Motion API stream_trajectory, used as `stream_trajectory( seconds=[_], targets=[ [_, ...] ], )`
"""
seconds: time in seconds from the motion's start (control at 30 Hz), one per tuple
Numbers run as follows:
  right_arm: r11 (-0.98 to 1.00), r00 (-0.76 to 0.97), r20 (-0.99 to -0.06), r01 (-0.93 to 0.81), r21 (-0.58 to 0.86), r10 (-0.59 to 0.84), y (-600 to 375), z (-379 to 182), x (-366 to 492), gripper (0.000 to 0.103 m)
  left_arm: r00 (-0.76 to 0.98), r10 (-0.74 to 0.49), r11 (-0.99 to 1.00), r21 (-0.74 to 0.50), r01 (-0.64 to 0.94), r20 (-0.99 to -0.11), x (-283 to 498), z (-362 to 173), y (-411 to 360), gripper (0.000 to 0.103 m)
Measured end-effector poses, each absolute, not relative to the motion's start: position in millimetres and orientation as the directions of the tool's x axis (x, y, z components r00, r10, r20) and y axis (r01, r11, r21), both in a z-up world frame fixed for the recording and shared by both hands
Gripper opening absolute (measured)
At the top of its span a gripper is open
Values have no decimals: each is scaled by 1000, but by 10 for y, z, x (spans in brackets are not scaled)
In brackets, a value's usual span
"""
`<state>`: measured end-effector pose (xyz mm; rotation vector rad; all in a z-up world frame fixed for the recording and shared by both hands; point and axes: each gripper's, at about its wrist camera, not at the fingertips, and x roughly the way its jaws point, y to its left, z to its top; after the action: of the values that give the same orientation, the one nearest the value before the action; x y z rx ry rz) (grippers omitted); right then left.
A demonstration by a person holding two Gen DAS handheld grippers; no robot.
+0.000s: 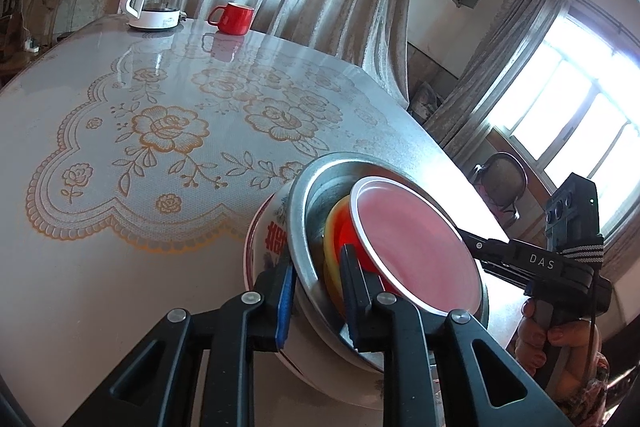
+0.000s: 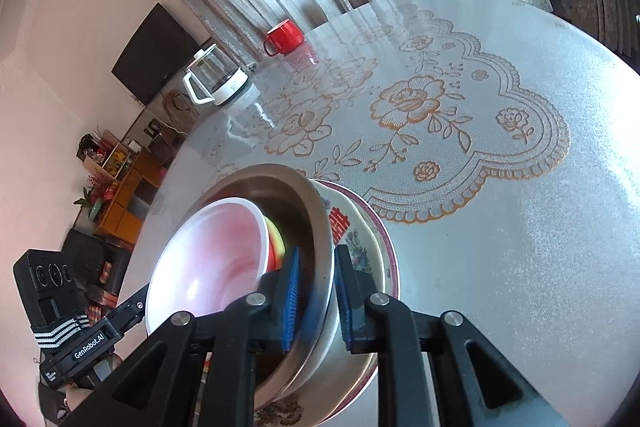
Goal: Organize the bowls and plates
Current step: 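Lower the steel basin onto the plate stack with both tools, then open both tools and withdraw from the stack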
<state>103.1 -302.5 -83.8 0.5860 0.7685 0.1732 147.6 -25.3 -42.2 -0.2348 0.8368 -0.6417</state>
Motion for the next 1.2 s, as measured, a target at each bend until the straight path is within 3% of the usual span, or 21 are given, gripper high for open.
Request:
stream_trajectory(
  seconds=[0.37,0.57,0.63,0.87,1.0,1.1,1.2],
  targets=[
    [829,726,-601,77,554,334,-3052,-830,986,18,529,-577,816,-410,408,-623,1424,-368,-172,26],
    [871,785,-571,86,484,240,-3036,-642,778,22,587,-539,842,-375,388,-604,1258,-261,-39,48],
    [891,803,-561,89,445,200,-3009,-571,664,26,604,-521,853,-354,383,-603,1162,-233,-16,63],
    [945,827,-552,90,315,105,-2806,-436,227,33,608,-492,869,-313,383,-623,768,-242,-17,88],
    [957,831,-550,90,277,81,-2662,-452,-14,42,593,-467,881,-285,379,-656,520,-258,-65,102],
    [972,847,-529,79,222,52,-2492,-483,-191,48,606,-418,903,-234,362,-677,337,-255,-97,103],
    [985,857,-515,87,149,2,-2306,-535,-340,68,632,-368,923,-187,336,-682,195,-251,-94,103]
  ],
)
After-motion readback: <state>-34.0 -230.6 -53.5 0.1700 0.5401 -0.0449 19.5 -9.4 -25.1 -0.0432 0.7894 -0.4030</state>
